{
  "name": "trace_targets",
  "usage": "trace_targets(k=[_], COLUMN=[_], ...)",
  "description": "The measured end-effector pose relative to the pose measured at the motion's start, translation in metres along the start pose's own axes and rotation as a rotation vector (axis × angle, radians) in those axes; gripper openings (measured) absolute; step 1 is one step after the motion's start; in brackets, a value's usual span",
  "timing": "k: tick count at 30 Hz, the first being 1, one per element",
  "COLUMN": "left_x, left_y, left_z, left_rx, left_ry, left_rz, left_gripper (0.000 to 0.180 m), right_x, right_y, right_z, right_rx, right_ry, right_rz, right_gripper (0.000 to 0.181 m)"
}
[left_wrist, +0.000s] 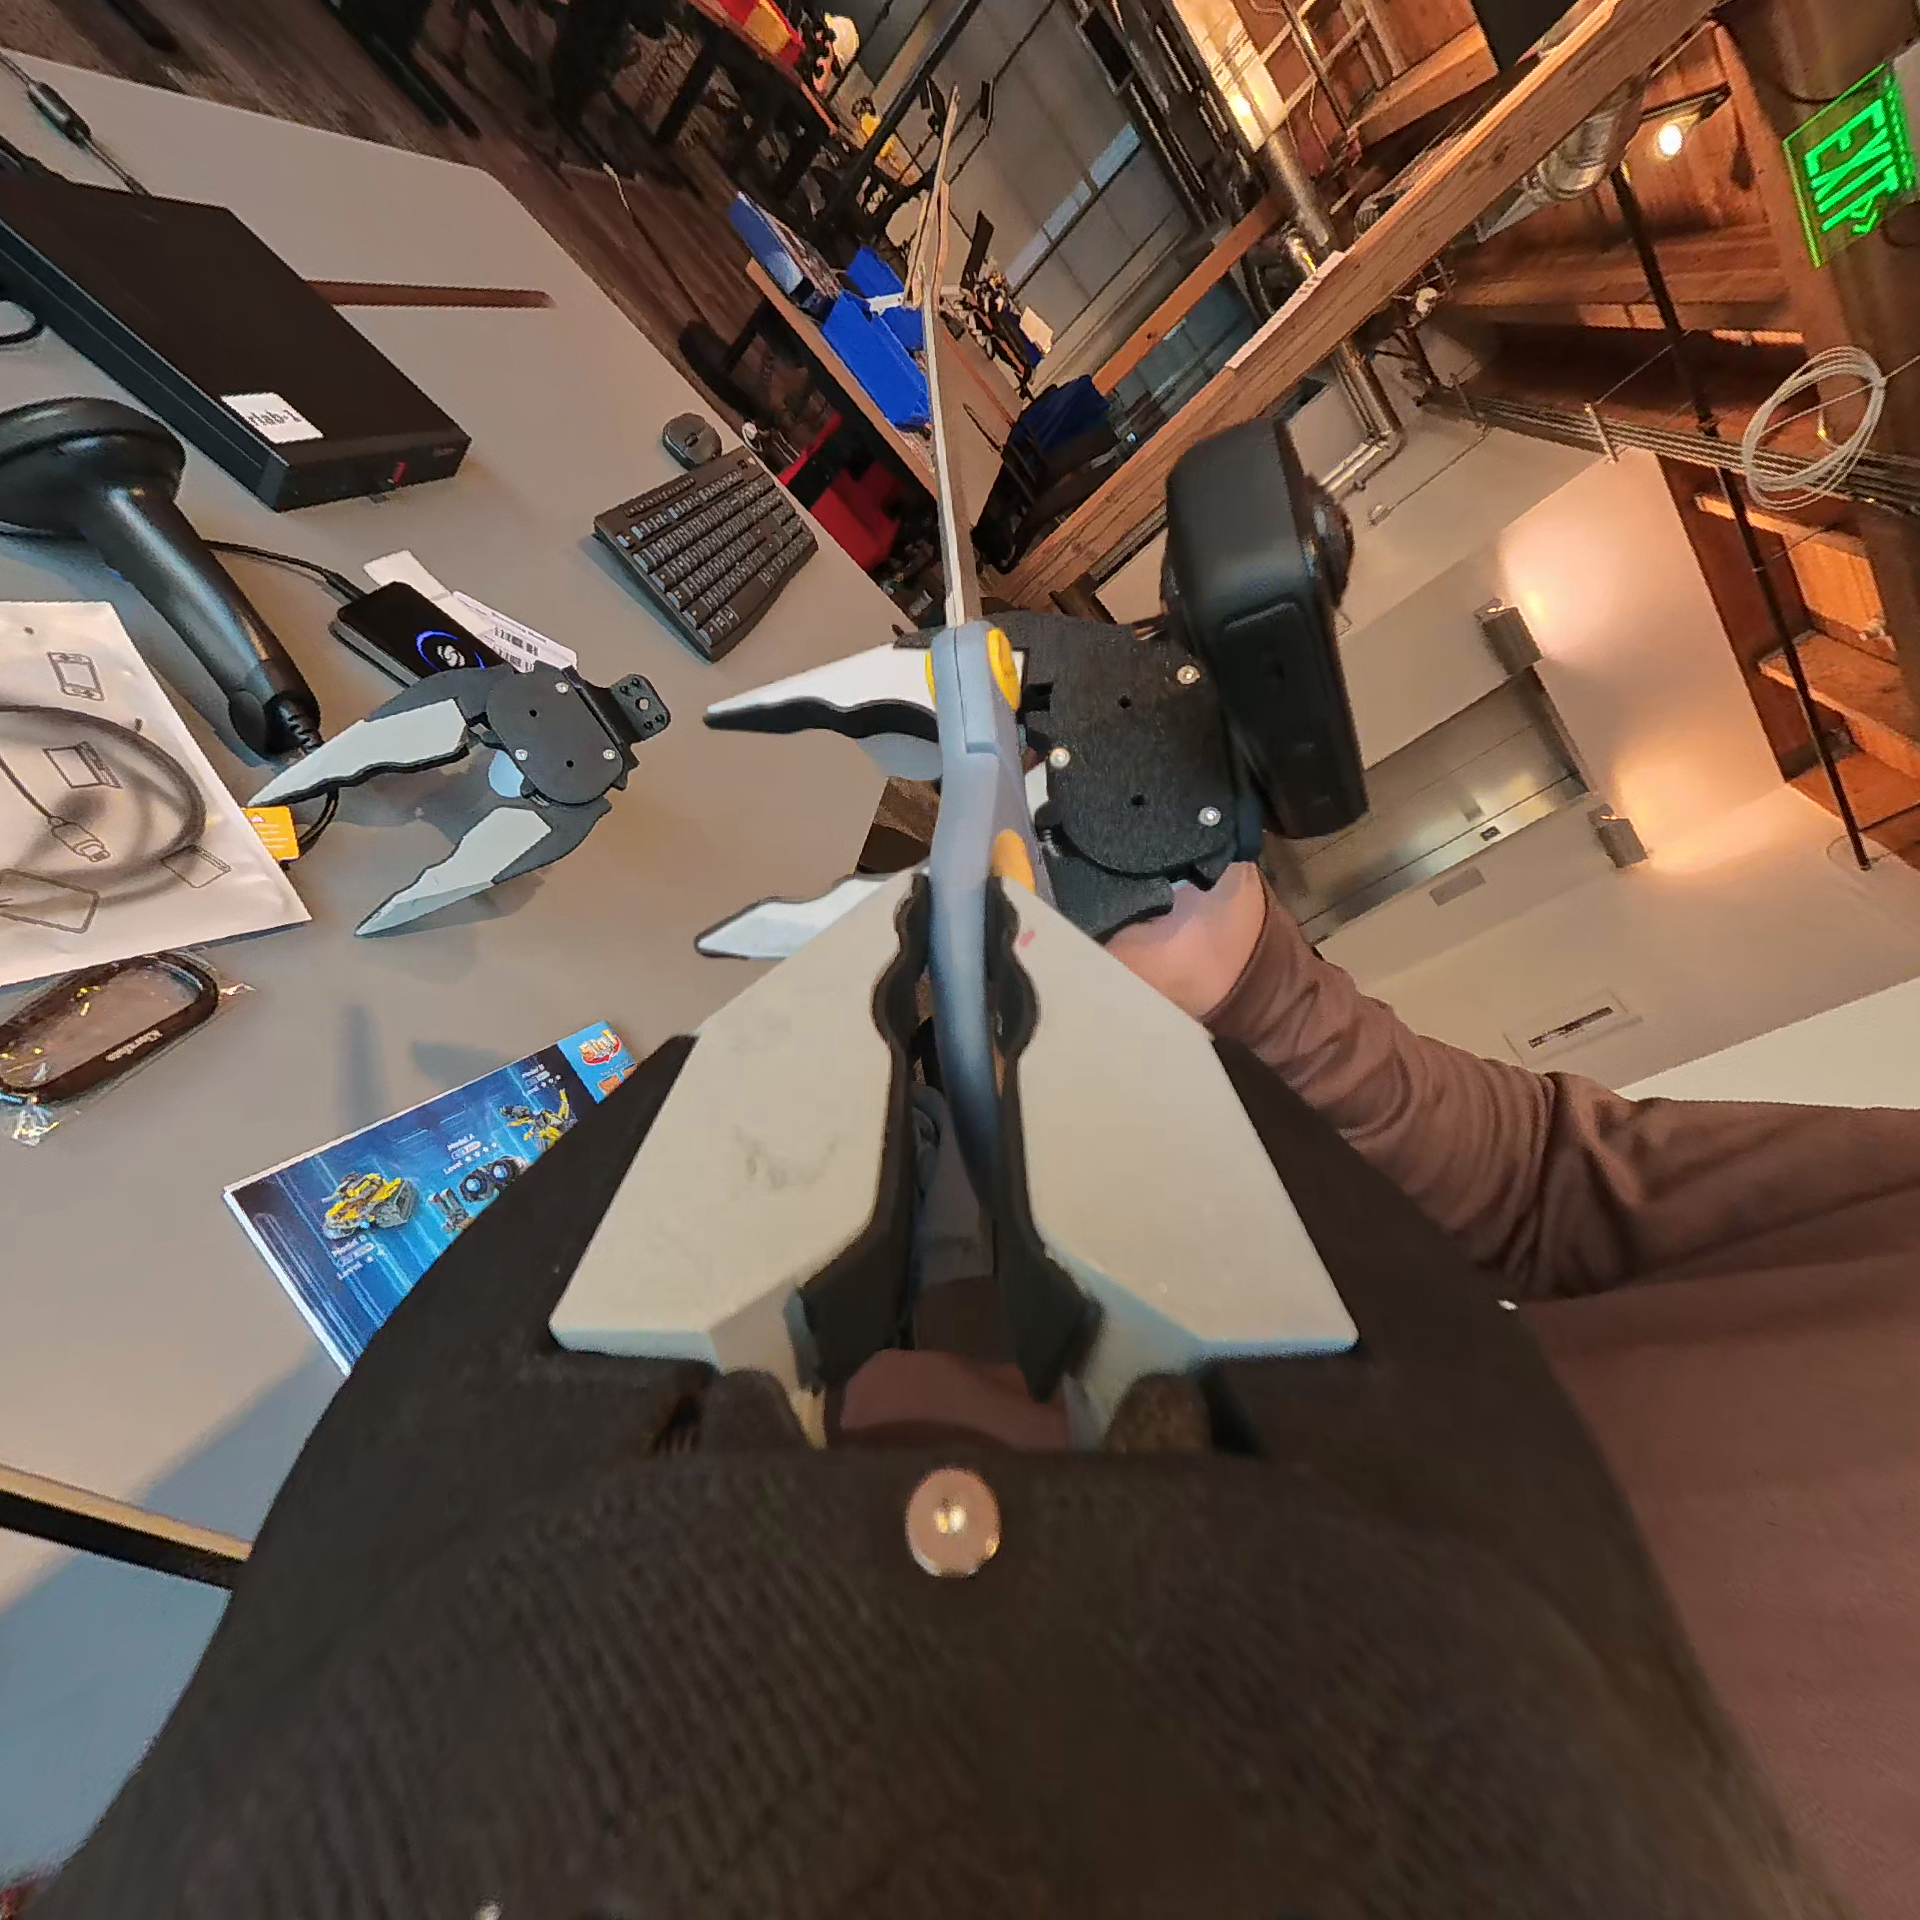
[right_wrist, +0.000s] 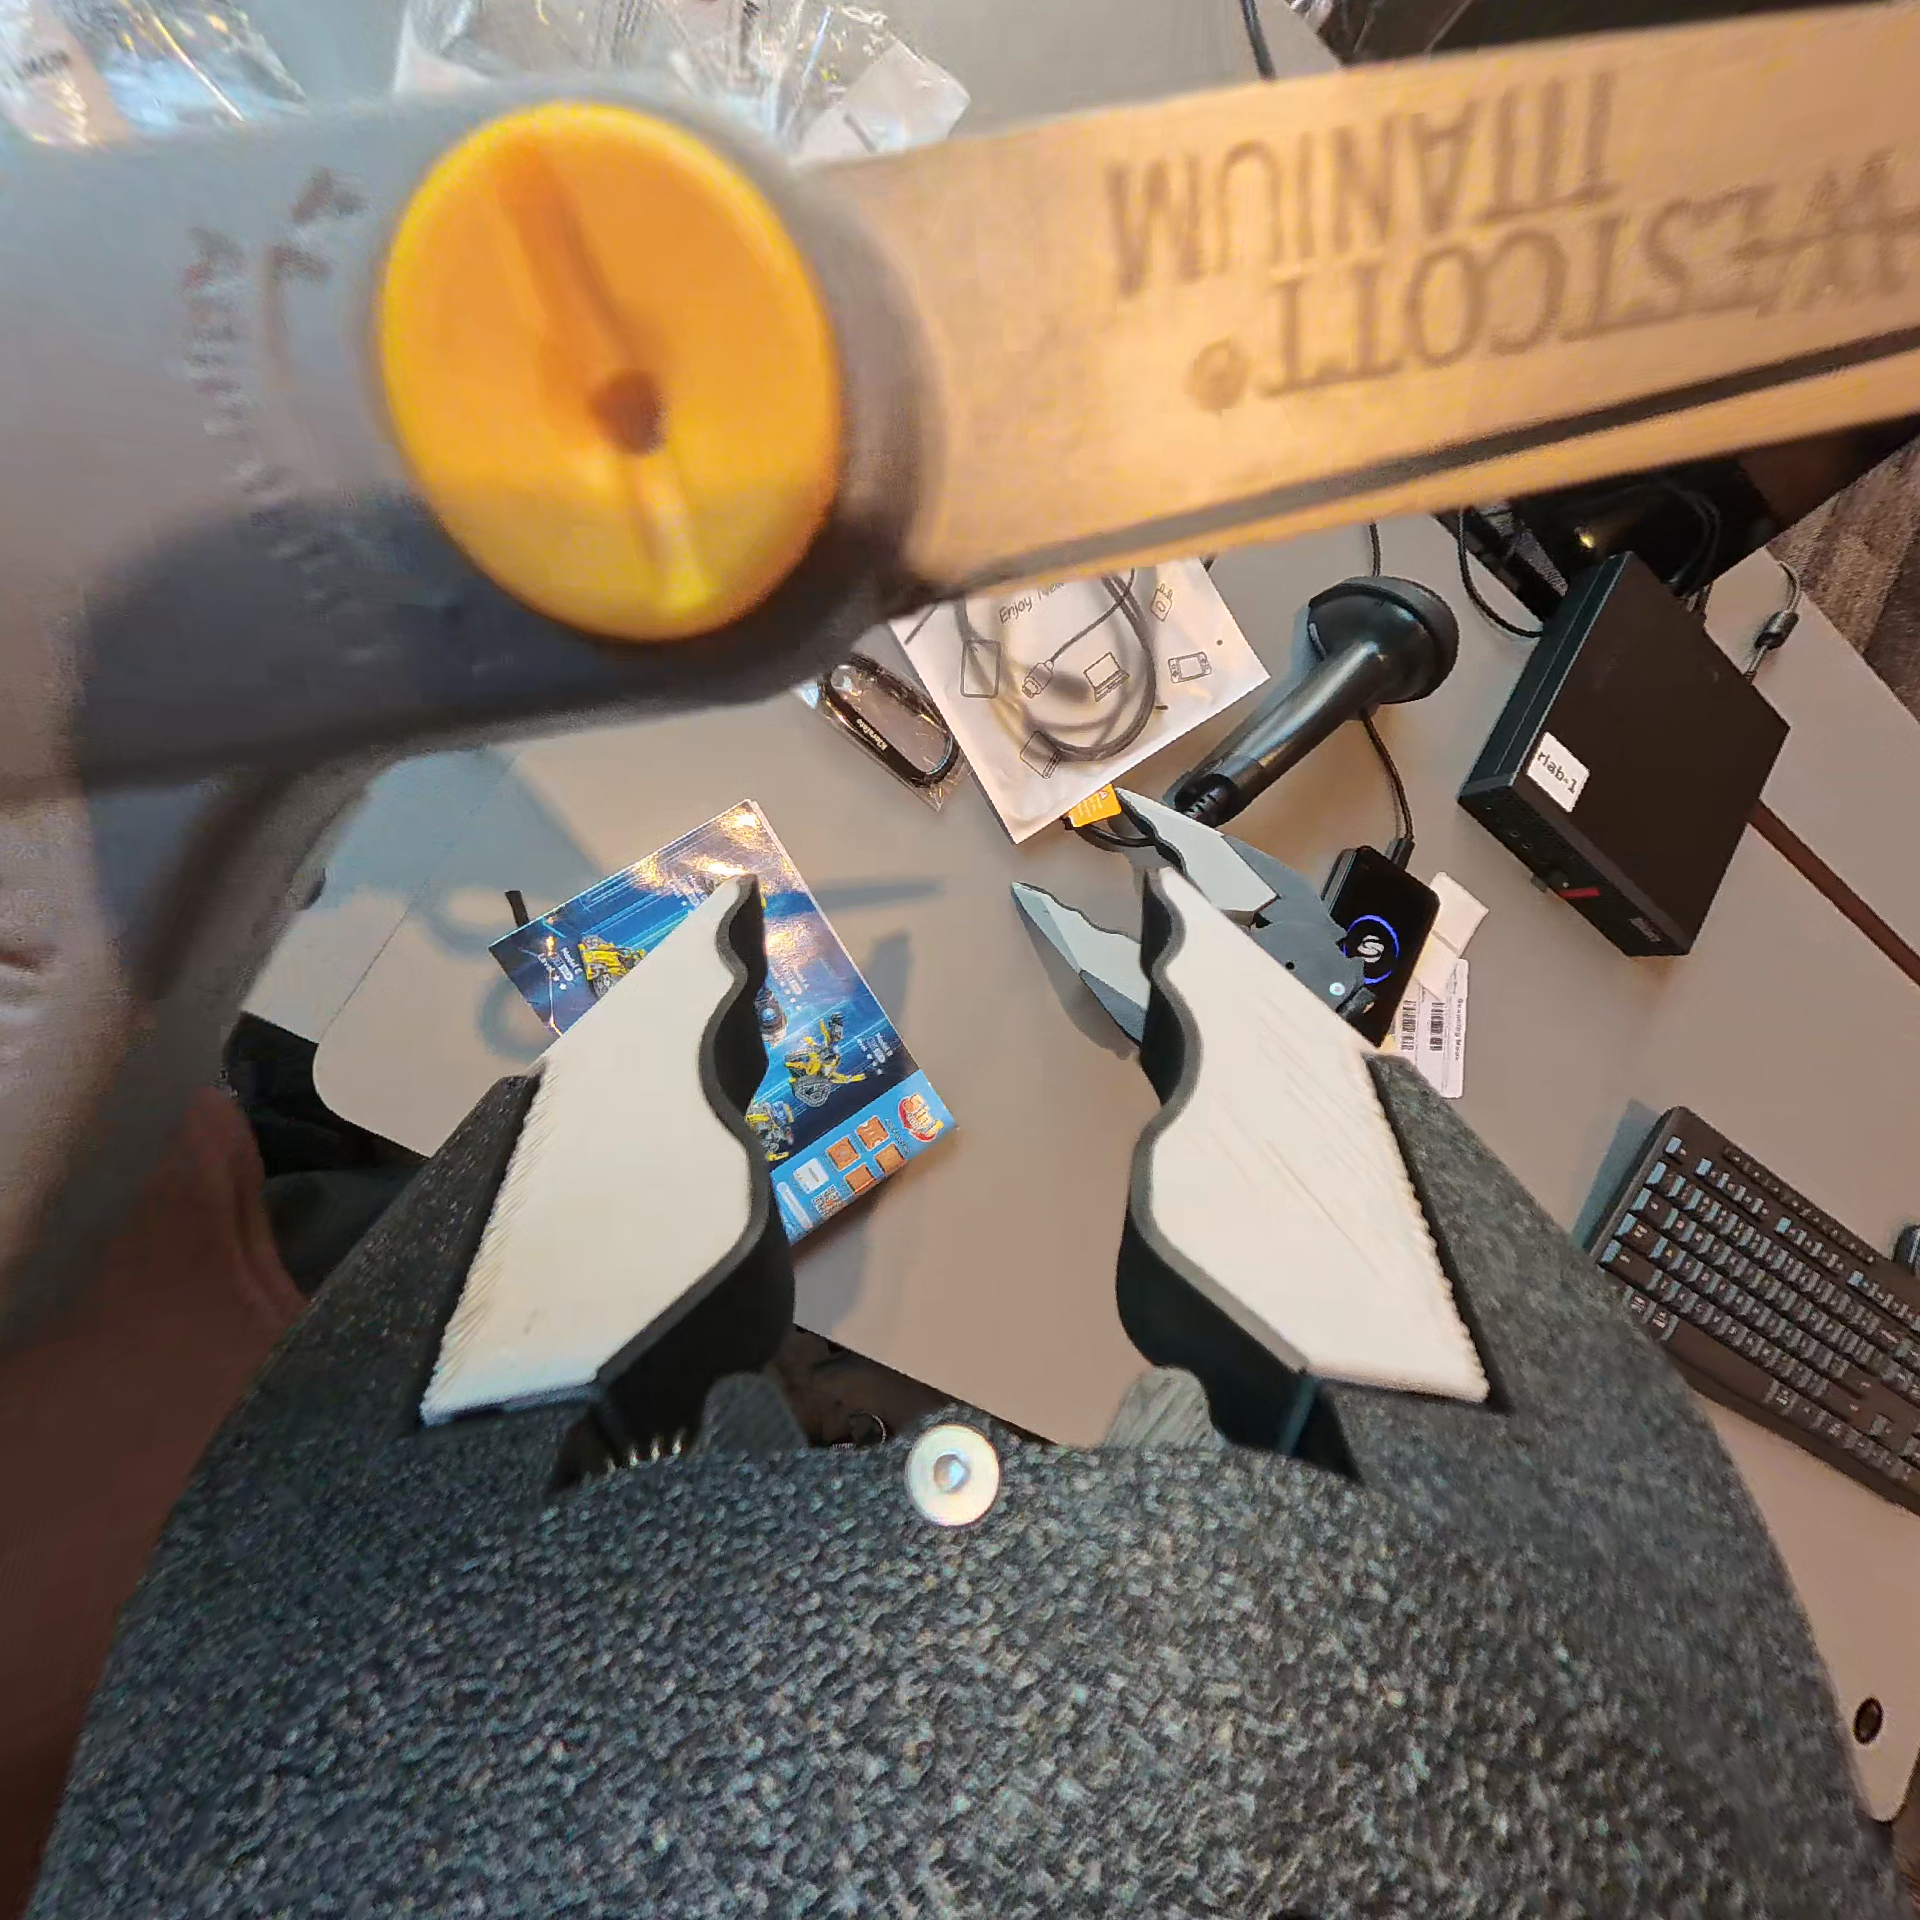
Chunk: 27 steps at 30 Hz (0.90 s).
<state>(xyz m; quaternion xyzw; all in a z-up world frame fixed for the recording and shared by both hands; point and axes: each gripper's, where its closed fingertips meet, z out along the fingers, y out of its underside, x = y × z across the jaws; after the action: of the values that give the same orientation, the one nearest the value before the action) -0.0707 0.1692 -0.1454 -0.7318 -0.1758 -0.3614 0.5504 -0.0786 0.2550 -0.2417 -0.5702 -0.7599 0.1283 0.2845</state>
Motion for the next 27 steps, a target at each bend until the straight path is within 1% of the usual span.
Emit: trace_targets(k=[21,27], left_x=[0.002,0.004], left_y=[0.017,0.022], left_z=[-0.004,-0.005], left_rx=[-0.028,-0.031], left_ry=[0.004,0.009], left_rz=[-0.014,-0.016], left_gripper=[0.008,0.008], right_x=[0.038,0.048], right_y=[0.005,0.005], right_z=[0.009,0.011], right_rx=[-0.009,0.002], right_ry=[0.009,-0.006], right_rz=[0.075,0.102], right_gripper=[0.072,0.075])
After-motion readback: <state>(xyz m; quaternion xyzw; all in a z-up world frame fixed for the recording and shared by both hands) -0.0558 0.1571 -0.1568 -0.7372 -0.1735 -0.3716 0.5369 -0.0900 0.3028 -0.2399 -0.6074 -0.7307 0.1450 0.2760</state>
